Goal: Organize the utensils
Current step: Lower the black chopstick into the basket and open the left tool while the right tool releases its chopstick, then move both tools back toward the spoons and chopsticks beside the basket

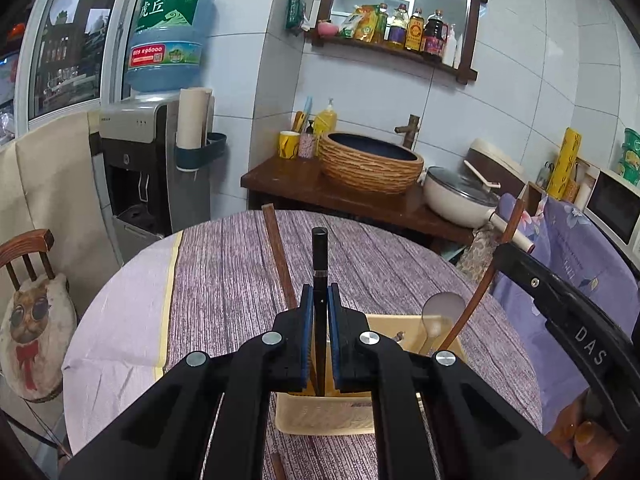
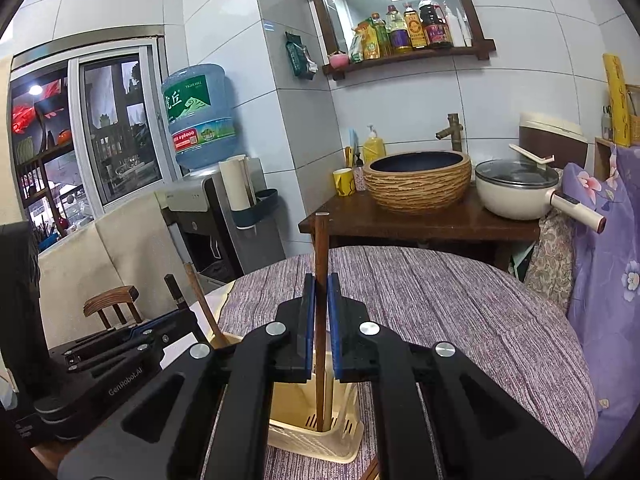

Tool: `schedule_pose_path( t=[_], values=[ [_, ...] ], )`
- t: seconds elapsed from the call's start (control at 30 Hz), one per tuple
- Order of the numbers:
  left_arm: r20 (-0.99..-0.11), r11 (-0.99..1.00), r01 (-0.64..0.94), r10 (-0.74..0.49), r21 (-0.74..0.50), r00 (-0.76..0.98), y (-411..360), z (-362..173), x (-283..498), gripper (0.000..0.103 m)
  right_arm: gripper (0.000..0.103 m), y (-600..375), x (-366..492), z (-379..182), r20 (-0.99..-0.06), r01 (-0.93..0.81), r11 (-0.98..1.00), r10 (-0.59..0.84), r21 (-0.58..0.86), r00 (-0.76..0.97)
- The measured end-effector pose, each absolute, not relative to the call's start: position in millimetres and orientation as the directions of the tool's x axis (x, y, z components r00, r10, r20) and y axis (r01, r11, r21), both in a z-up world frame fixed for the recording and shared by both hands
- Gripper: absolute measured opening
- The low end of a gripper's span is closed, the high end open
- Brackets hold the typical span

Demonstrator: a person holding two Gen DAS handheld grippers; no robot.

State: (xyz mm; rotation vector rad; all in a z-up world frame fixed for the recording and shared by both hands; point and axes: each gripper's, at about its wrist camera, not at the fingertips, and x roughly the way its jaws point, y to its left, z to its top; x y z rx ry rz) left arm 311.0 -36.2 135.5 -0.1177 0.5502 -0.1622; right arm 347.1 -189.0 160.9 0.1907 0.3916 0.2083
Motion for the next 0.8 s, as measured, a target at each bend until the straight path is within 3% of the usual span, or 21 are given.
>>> schedule_pose_path(
  t=[0.2,0.27,0.33,0.4,0.47,0.57,0.63,0.8],
  values=[
    [-0.501,0.981,0.127,-0.183,-0.145,0.846,-37.0,137.3,307.4,0.008,0.008,-191.5,345.3,160.2,-0.351,-0.17,0.955,0.249,0.242,0.903],
    [-0.49,0.98,0.133,-0.19,-0.149,0.851,-35.3,140.3,302.4,0.009,0.014,-192.9,341.1,160.6,-0.342,-0.174,0.953,0.254,0.247,0.905],
    [-0.48,0.977,0.14,-0.202,-0.162,0.854,-33.6,142.7,296.1,0.014,0.035,-194.7,334.8,162.4,-0.329,-0.175,0.954,0.252,0.245,0.91],
    [-0.456,0.973,0.145,-0.214,-0.18,0.864,-29.7,146.5,285.0,0.037,0.041,-197.3,325.1,164.3,-0.312,-0.175,0.954,0.248,0.245,0.917],
    [-0.427,0.969,0.149,-0.221,-0.195,0.877,-25.8,149.3,272.9,0.051,0.041,-197.9,314.7,165.4,-0.307,-0.18,0.955,0.248,0.234,0.919],
    [-0.414,0.967,0.139,-0.218,-0.213,0.884,-19.7,148.4,256.3,0.06,0.048,-197.2,297.6,164.7,-0.309,-0.195,0.956,0.258,0.22,0.915],
    [-0.414,0.964,0.124,-0.214,-0.234,0.885,-14.0,144.8,248.0,0.068,0.058,-196.1,285.7,161.8,-0.313,-0.203,0.957,0.262,0.209,0.913],
    [-0.43,0.963,0.106,-0.207,-0.247,0.879,-4.1,130.1,231.3,0.08,0.061,-191.3,259.3,143.4,-0.356,-0.197,0.968,0.241,0.154,0.903]
  ],
)
